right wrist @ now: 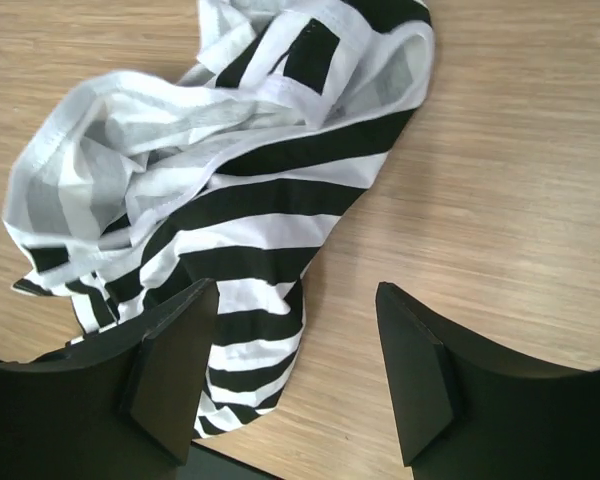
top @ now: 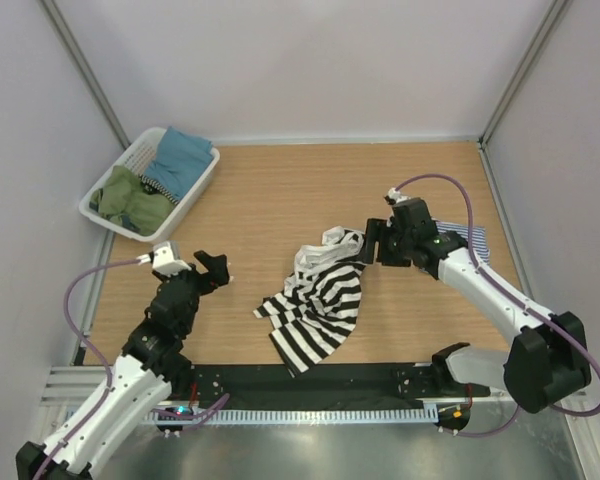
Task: Fold and stack the tank tops
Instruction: Flatten the tank top out
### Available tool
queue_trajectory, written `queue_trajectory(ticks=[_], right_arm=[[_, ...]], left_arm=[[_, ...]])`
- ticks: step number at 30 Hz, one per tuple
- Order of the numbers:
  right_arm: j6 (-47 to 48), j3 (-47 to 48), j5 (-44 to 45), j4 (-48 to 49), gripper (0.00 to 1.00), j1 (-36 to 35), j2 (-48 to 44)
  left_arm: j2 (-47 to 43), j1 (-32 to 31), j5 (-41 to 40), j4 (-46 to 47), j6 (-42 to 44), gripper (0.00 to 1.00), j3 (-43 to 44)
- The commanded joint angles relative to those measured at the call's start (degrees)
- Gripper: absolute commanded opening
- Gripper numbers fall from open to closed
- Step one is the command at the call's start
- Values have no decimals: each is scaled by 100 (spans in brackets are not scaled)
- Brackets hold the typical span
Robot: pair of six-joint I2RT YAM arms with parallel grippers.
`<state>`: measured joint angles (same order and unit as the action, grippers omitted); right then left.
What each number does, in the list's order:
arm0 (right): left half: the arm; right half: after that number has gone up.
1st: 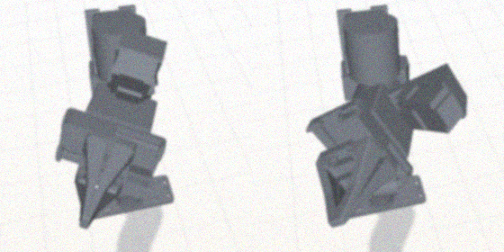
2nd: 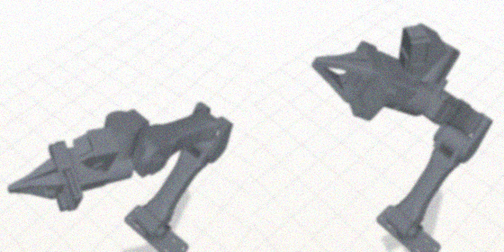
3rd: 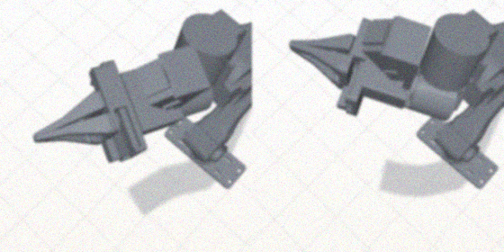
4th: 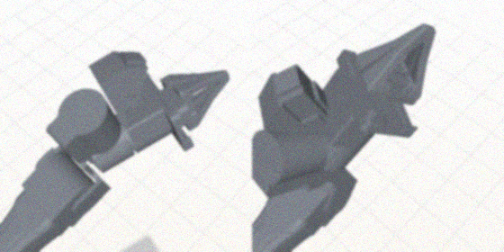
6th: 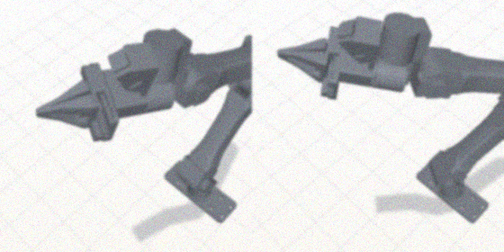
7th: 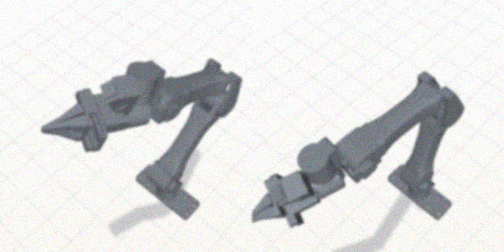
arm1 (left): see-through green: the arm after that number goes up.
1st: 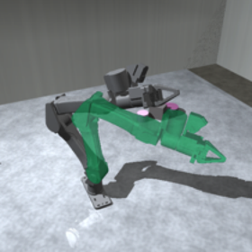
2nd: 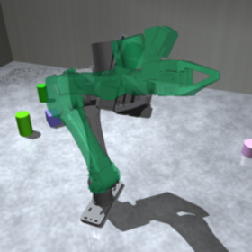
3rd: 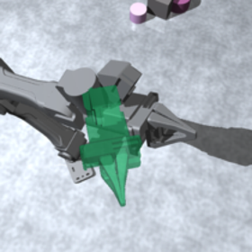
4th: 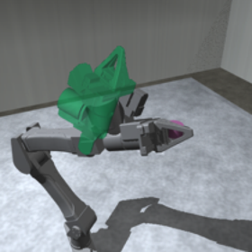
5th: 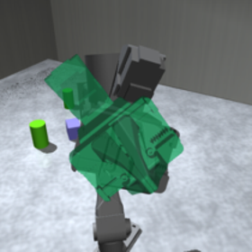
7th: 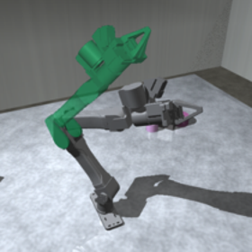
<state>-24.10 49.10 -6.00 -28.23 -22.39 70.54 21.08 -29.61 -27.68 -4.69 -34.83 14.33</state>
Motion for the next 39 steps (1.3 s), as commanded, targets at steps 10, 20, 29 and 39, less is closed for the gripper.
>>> queue_trajectory(ticks=[10, 20, 29, 39], right_arm=[[547, 872, 388, 283, 61, -1574, 439], [-85, 1515, 1511, 362, 66, -2349, 1252], [-763, 285, 2594, 116, 63, -2340, -477], [-886, 179, 2780, -253, 61, -2340, -998]], left_arm=[[1206, -1, 589, 337, 169, 88, 545], [1309, -1, 2305, 1300, 302, 84, 281], [3505, -475, 3779, 1207, -990, 86, 1511], [4807, -1152, 3384, 909, -1175, 79, 2258]])
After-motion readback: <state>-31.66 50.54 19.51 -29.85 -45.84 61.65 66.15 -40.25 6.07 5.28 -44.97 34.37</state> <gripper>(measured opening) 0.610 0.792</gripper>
